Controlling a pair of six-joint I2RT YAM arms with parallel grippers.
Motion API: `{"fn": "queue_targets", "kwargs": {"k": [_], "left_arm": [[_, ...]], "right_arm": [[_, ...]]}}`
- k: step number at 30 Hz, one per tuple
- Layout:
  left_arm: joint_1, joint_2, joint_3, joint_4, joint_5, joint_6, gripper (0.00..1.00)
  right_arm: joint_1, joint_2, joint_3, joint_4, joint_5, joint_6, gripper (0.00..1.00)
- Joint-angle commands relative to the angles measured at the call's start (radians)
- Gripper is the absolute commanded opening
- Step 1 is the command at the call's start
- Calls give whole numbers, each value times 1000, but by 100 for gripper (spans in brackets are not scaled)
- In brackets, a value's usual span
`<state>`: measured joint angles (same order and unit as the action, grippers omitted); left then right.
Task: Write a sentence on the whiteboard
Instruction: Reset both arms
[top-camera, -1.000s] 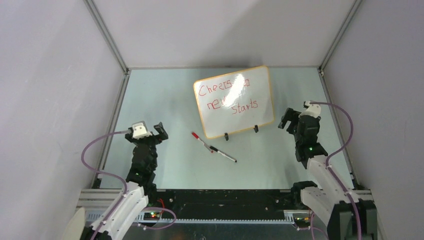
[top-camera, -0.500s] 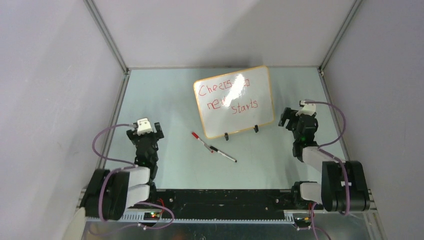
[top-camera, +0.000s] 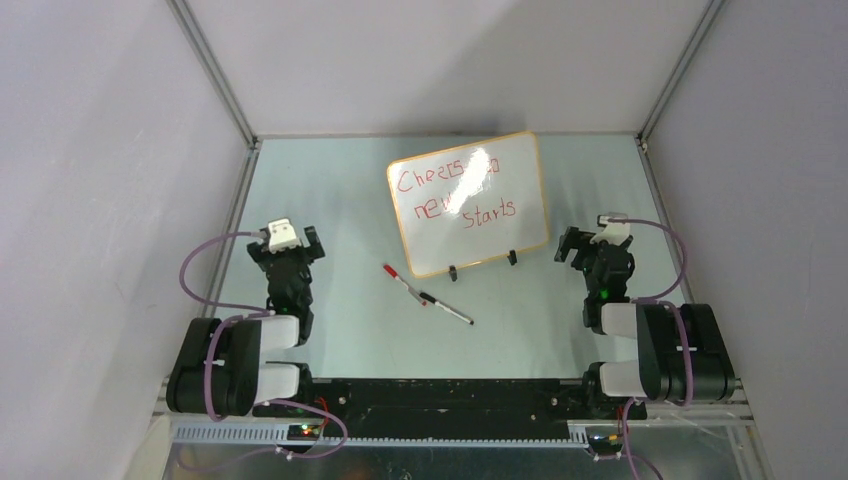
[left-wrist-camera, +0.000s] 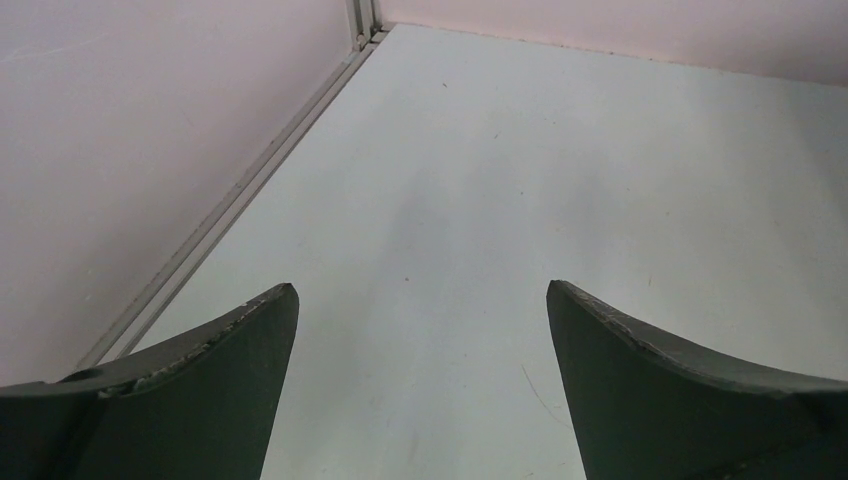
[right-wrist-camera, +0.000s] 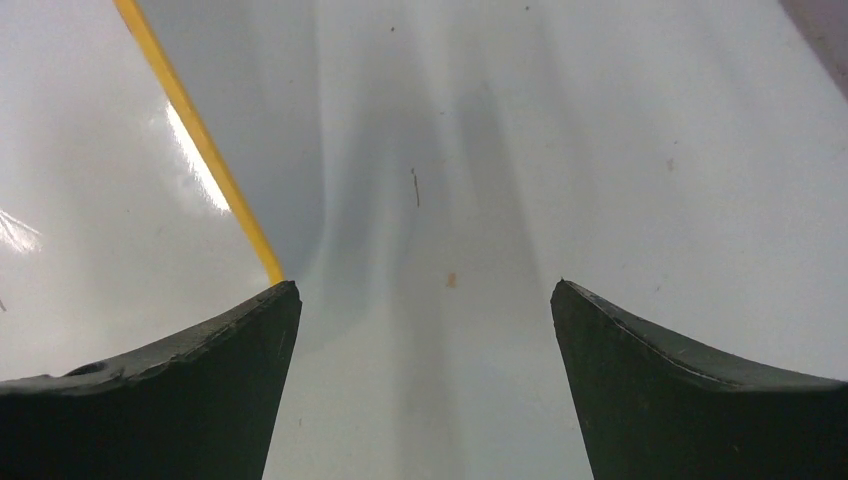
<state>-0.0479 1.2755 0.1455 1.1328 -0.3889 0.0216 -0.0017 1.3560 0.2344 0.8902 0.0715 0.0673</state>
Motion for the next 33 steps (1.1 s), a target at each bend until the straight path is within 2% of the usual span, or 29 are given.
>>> {"fn": "queue_targets", "kwargs": {"k": [1,24,33], "left_arm": [[9,-12,21,-13,-27,-14,99],[10,-11,24,-19,-24,-14,99],[31,-13,37,-51,22,-41,99]], "right_arm": [[-1,-2,0,102,48,-15,99],[15,-1,4,100,39,-11,99],[23,0,4,102,53,-15,99]]}}
